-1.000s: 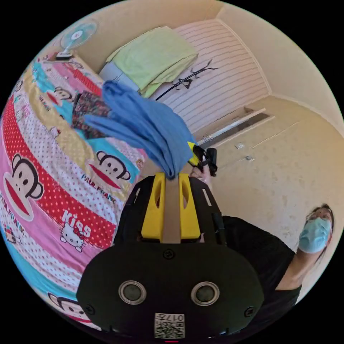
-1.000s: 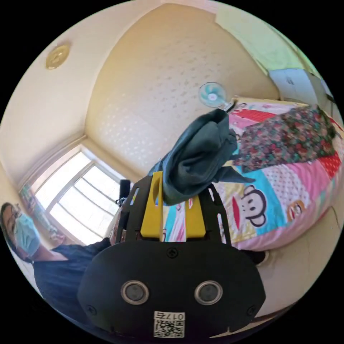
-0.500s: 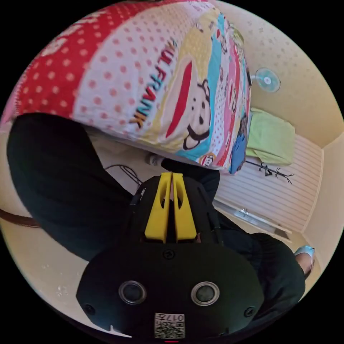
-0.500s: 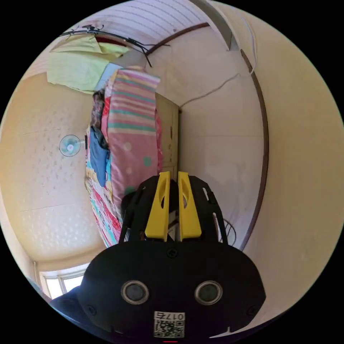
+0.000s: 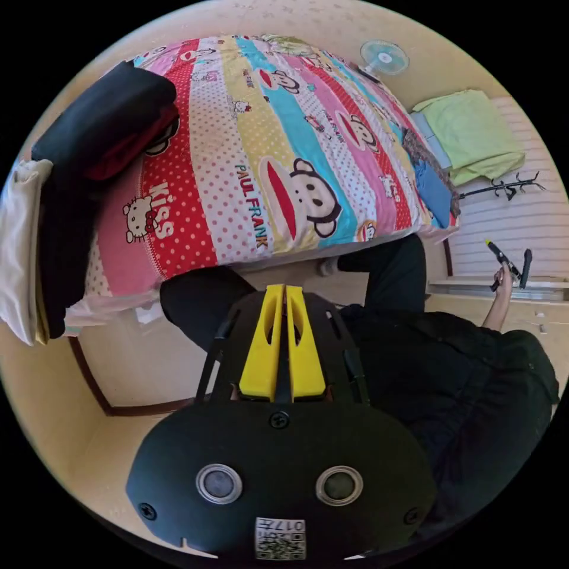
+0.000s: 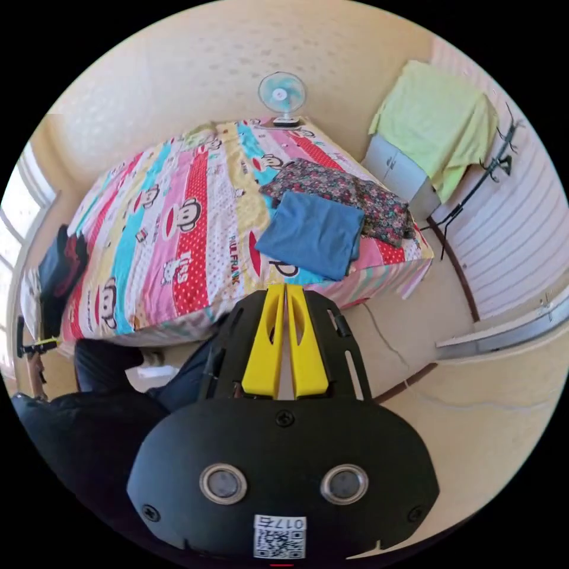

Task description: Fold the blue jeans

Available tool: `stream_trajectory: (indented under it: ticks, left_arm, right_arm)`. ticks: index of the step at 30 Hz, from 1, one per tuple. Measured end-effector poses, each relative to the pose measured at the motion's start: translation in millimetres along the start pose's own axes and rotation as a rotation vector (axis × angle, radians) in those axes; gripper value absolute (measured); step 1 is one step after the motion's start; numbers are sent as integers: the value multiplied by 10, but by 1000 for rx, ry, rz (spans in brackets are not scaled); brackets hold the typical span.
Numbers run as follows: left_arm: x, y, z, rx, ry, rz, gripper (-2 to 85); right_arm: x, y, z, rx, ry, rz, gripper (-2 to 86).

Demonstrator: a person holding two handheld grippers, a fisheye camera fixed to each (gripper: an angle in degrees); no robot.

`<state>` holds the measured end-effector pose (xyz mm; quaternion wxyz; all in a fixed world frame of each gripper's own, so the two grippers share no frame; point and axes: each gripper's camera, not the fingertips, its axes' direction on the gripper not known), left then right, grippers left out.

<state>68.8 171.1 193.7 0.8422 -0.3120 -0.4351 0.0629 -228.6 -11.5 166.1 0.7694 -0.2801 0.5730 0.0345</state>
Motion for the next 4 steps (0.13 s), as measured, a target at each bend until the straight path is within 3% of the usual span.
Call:
stream_trajectory:
  ticks: [4]
  left_arm:
    - [-155, 236, 299, -72, 111, 30, -10]
  right_arm:
    - [-454, 147, -94, -115, 111, -8, 3]
